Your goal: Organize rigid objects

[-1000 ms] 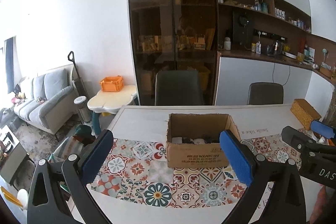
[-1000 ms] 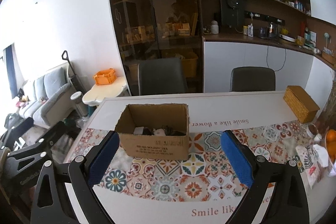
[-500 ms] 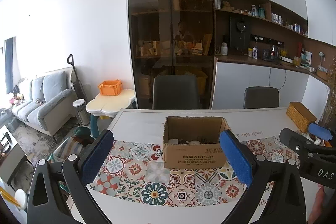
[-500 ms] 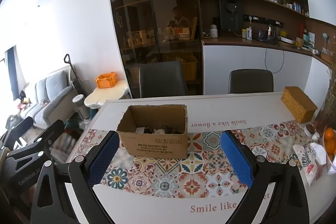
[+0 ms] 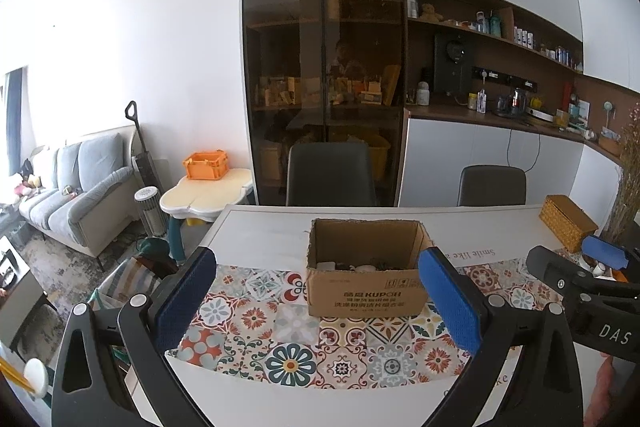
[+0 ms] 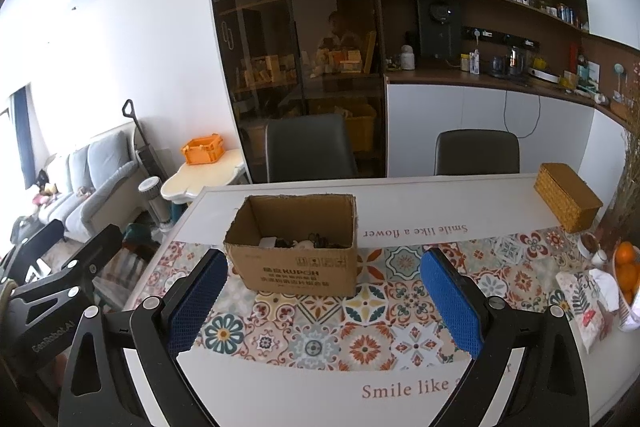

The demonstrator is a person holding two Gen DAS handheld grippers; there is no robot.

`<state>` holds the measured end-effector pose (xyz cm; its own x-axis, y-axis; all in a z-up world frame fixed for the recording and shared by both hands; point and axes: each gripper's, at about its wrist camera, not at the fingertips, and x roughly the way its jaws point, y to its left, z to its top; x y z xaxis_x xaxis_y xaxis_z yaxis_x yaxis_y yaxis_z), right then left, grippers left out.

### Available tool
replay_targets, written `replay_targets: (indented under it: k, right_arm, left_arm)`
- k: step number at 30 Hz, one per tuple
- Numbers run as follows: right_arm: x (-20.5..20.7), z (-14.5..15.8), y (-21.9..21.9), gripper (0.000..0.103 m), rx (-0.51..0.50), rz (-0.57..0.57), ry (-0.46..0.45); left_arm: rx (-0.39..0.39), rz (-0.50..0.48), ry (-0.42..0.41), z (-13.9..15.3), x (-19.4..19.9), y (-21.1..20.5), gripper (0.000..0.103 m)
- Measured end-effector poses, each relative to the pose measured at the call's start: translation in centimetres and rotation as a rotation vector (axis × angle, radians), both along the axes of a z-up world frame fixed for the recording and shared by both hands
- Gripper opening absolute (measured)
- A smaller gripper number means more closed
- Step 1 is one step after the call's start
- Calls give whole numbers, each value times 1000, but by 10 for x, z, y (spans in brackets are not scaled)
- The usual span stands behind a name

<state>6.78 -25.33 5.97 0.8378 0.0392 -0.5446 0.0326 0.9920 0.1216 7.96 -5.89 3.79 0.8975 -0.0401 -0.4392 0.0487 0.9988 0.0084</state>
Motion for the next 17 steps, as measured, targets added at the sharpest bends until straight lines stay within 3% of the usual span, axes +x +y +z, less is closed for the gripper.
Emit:
replay_targets:
  k: [17]
  right_arm:
    - [-3,1,2,97,5,6,-1]
  left_arm:
    - [-19,11,19,-2,-3,9,103]
